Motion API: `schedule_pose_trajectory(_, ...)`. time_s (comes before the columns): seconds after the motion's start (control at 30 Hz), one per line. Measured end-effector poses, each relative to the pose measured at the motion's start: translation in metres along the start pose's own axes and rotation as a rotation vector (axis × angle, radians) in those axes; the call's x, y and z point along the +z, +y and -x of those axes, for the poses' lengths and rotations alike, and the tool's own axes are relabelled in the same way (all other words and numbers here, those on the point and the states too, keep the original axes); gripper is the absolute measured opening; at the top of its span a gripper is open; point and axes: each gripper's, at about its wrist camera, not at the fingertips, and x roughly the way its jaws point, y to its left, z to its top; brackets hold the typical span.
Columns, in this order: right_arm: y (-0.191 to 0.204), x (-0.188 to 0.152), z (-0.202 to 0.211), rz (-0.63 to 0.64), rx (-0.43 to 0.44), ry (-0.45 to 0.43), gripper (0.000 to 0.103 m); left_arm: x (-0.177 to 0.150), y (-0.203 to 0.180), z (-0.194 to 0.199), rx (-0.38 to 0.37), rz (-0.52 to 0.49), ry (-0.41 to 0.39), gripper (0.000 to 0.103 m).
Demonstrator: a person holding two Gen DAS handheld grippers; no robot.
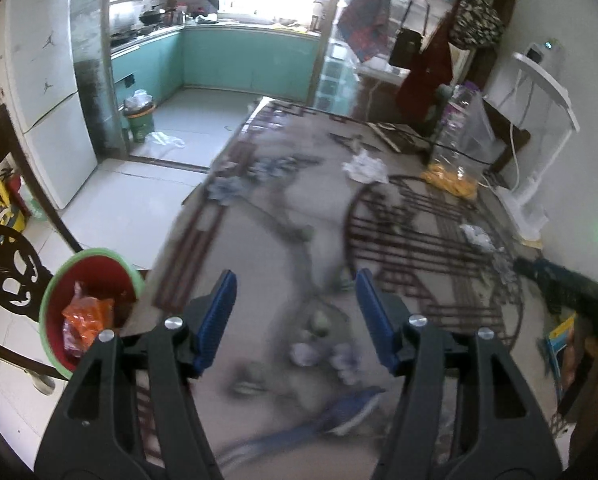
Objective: Collect trash
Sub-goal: 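Move both open tools back over the table toward the remaining trash, then grasp the blue-white wrapper with the right tool while the left tool grasps the crumpled paper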
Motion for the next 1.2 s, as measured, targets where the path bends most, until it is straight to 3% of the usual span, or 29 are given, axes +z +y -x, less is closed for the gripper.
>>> schedule_pose_trajectory(0.17, -0.058, 0.027, -0.035, -0.028, -0.043, 0.019, 0.083, 0.002, -0.035, -0.009, 0.016, 0.003, 0.004, 0.062)
schedule_pose_trajectory(0.3, -0.091, 0.044, -0.088, -0.038, -0.066, 0.09, 0.083, 0.004, -0.054, -0.018, 0.038, -0.013, 0.014, 0.065)
schedule_pose_trajectory(0.53, -0.106, 0.055, -0.155, -0.012, -0.046, 0.179, 0.083, 0.02, -0.079, -0.058, 0.054, -0.033, 0.063, 0.069)
schedule_pose_trajectory(0.7, -0.111, 0.058, -0.171, -0.029, -0.021, 0.207, 0.079, 0.053, -0.093, -0.103, 0.018, -0.042, 0.064, 0.072)
schedule_pose_trajectory(0.9, -0.107, 0.053, -0.181, -0.019, -0.007, 0.232, 0.054, 0.1, -0.107, -0.184, -0.027, -0.047, 0.053, 0.076)
schedule_pose_trajectory(0.93, -0.105, 0.054, -0.18, -0.016, 0.0, 0.227, 0.033, 0.106, -0.109, -0.196, -0.032, -0.043, 0.053, 0.078)
schedule_pose_trajectory(1.03, -0.102, 0.054, -0.177, -0.009, 0.002, 0.205, 0.018, 0.126, -0.111, -0.243, -0.036, -0.019, 0.06, 0.082)
schedule_pose_trajectory(1.2, -0.1, 0.049, -0.169, -0.027, 0.042, 0.183, 0.016, 0.144, -0.111, -0.305, -0.05, 0.016, 0.086, 0.082)
